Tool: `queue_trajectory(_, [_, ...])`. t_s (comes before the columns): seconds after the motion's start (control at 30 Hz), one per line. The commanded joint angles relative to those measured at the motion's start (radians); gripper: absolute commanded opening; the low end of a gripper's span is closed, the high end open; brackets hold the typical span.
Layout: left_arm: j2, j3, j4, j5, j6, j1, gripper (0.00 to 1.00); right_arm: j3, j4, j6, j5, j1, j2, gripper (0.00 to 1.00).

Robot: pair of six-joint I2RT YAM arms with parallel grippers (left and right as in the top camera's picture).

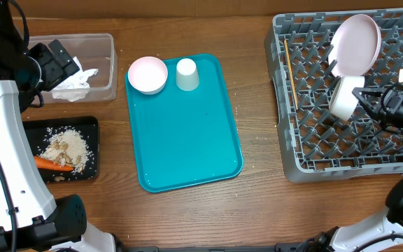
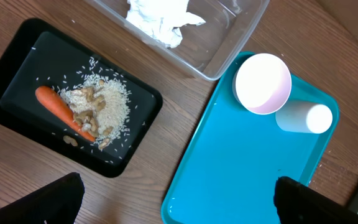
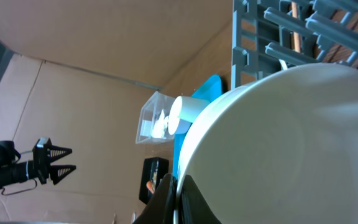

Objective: Sort waste into correct bins and load items into the dishwasher rack
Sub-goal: 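Lower the bowl upside down into the rack and open the gripper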

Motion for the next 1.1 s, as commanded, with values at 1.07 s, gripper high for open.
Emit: queue_trajectory(1.07, [0.000, 0.000, -0.002, -0.010, -0.010, 0.004, 1.00, 0.369, -0.117, 0.759, 0.909, 0.018, -0.121, 0.13])
